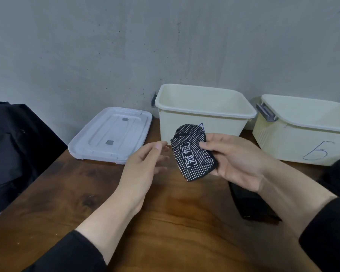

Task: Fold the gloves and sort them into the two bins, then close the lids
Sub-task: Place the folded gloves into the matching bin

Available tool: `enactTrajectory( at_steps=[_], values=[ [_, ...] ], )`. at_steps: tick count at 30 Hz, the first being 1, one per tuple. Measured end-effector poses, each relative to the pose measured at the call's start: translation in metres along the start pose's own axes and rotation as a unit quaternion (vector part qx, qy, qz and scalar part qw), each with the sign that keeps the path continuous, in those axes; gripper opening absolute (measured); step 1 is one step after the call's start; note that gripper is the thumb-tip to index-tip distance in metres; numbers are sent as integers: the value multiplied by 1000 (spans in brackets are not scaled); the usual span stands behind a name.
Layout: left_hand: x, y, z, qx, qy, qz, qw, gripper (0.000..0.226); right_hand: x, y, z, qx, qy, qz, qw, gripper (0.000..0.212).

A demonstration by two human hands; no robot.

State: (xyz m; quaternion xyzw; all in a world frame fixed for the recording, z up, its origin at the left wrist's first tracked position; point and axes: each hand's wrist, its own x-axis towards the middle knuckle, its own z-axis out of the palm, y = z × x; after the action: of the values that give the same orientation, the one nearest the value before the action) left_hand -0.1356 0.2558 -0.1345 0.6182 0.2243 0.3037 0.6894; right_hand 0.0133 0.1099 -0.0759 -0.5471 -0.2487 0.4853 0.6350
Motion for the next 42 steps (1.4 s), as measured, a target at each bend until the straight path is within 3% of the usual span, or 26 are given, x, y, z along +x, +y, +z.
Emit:
enactTrajectory(
  at_steps=[6, 11, 15, 19, 23, 25, 28, 32, 37, 42],
  values=[
    [20, 21, 13, -73, -19, 4, 997, 34, 6, -32, -13, -36, -3, -21, 999, 34],
    [34, 34, 35, -138, -70, -35, 987, 31, 11, -26, -11, -60, 6, -16, 998, 32],
    [41, 33, 42, -204, -59, -61, 975, 28, 13, -23, -12, -34, 14, -22, 999, 36],
    [42, 36, 42, -196, -51, -59, 977, 26, 14, -24, -10, -42, -17, -28, 999, 35],
    [41, 42, 40, -166, -38, -40, 985, 20, 16, -28, -6, -44, 0, -45, 998, 34],
    [43, 47, 38, -129, -31, -22, 991, 18, 17, -35, -4, -50, 9, -46, 998, 34],
    [54, 56, 28, -20, 40, 48, 998, 15, 20, -56, -4, -61, 30, -52, 996, 32],
    [76, 63, 4, 154, 94, 153, 972, 16, 32, -106, -12, -72, 63, -83, 992, 33],
    [115, 61, -17, 325, 72, 220, 917, 24, 78, -150, -26, -82, 129, -81, 985, 31],
    [144, 52, -21, 395, 8, 220, 892, 34, 137, -139, -32, -93, 172, -14, 981, 27]
  ],
)
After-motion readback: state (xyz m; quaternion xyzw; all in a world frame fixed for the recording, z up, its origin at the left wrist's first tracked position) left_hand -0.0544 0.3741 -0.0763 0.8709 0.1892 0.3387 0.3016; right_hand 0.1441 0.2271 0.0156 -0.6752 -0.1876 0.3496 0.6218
